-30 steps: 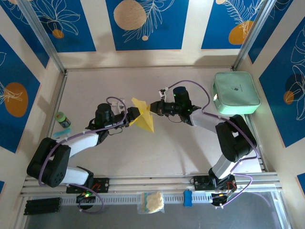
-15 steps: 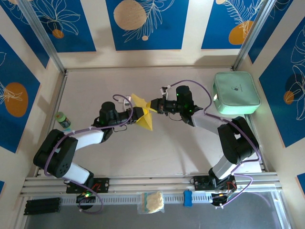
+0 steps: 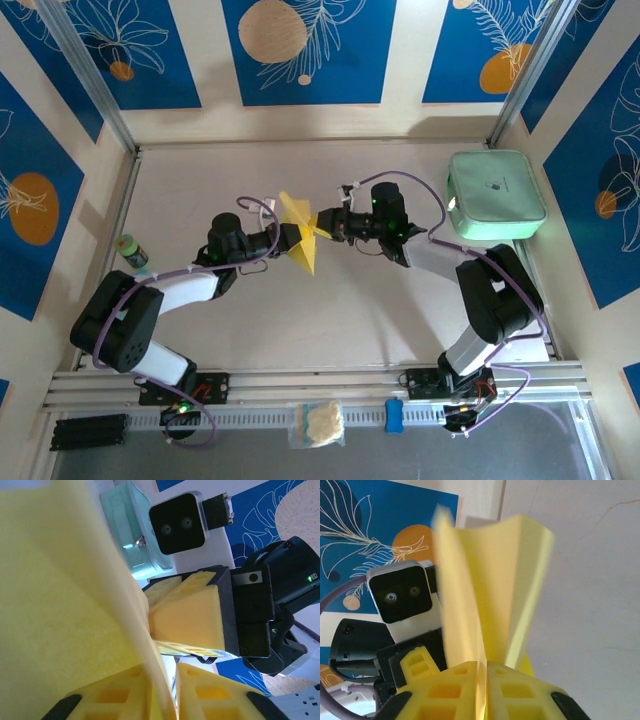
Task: Fold a paper plane with a square sheet of paper (pick it up from the middle)
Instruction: Turn over the paper at the center of the table.
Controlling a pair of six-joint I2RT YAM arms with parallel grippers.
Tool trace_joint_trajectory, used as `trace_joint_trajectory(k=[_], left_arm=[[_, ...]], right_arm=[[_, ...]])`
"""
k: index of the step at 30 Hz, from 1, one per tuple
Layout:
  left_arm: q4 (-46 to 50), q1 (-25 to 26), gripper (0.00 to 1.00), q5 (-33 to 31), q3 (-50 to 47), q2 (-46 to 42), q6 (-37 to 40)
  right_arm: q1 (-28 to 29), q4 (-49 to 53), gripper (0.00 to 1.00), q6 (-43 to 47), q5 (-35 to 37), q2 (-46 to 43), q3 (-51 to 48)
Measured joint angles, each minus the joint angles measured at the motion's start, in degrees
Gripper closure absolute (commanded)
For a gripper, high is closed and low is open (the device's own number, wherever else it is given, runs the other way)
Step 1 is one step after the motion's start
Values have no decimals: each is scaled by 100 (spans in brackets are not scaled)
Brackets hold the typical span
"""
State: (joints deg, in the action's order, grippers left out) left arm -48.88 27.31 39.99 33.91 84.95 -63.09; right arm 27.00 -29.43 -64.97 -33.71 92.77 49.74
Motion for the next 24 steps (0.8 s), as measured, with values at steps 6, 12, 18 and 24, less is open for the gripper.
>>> trace_joint_trajectory(k=[6,12,18,24], left_arm=[[2,0,87,-46,0,0,24],[330,-2,90,-157,24,-2,269],[2675,11,91,-763,643,-162,1423],[5643,184,91,-2402,1961,-236,3069]], right_arm=[[-31,234,64,105,92,-249,-42],[-127,1154,45,654,693,-887,-35],[-190,2439,39,1438,1930,-1609,-35],[-251,3403,37,2011,2924,-2009,-37]])
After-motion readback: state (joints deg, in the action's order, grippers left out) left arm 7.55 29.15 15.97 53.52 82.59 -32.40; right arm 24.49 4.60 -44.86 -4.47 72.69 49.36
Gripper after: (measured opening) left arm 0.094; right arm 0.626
